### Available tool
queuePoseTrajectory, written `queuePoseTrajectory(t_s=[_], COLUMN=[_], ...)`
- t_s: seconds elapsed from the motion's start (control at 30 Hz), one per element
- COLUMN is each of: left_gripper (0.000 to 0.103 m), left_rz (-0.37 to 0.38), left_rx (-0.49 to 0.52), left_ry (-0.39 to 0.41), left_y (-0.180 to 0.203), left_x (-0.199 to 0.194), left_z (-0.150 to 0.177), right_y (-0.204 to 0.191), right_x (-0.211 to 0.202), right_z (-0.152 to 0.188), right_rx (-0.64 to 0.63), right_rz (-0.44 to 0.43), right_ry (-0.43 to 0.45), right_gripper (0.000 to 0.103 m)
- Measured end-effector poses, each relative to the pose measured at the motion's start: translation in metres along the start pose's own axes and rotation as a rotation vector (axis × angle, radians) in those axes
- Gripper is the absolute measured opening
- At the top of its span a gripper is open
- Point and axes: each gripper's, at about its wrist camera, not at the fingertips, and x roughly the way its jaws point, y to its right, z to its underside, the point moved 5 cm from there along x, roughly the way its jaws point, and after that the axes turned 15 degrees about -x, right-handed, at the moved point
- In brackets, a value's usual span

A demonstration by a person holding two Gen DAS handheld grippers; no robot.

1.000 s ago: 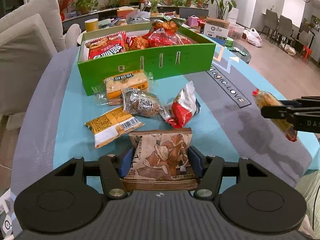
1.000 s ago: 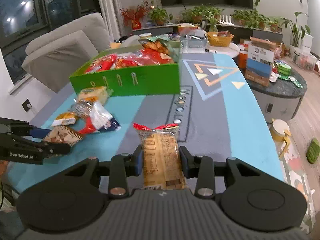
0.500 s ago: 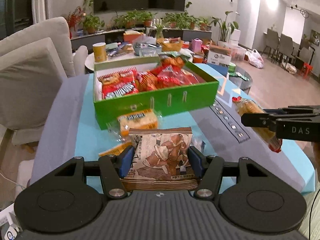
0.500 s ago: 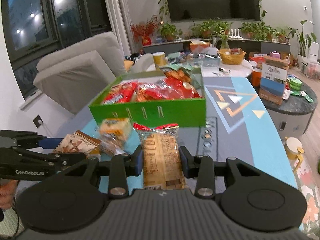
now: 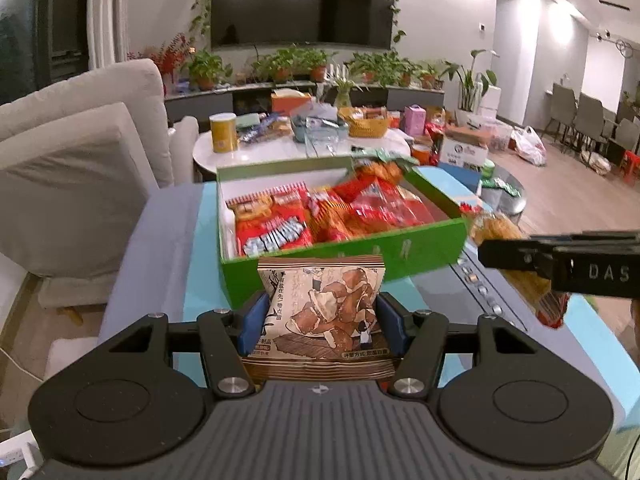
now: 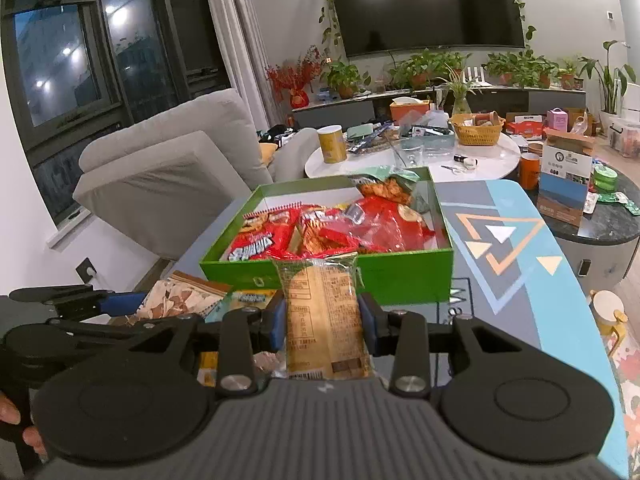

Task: Organize snacks
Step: 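Carry the pastry and the brown bag over the green box with both grippers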

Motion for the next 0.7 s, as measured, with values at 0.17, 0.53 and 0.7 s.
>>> queuePoseTrajectory(t_s=[0.17,0.53,0.7], left_gripper=[0.056,0.056,0.056], left_rz=[-0.006,-0.009,-0.009], left_rx=[-0.012,-0.014,-0.017], left_ry=[0.031,0.056,0.063], left_y=[-0.004,-0.007,-0.008], left_x=[0.005,0.019,0.027], left_z=[-0.017,-0.042,-0.052], right_y=[0.001,0.000,0.001], right_x=[0.006,0.019,0.026], right_z=[-0.010,-0.031,-0.039], right_rx=[0.014,0.025,0.038], right_rz=[0.009,0.014,0.017], right_ry=[0.009,0.031,0.035], right_gripper=[0.046,0.046,0.046])
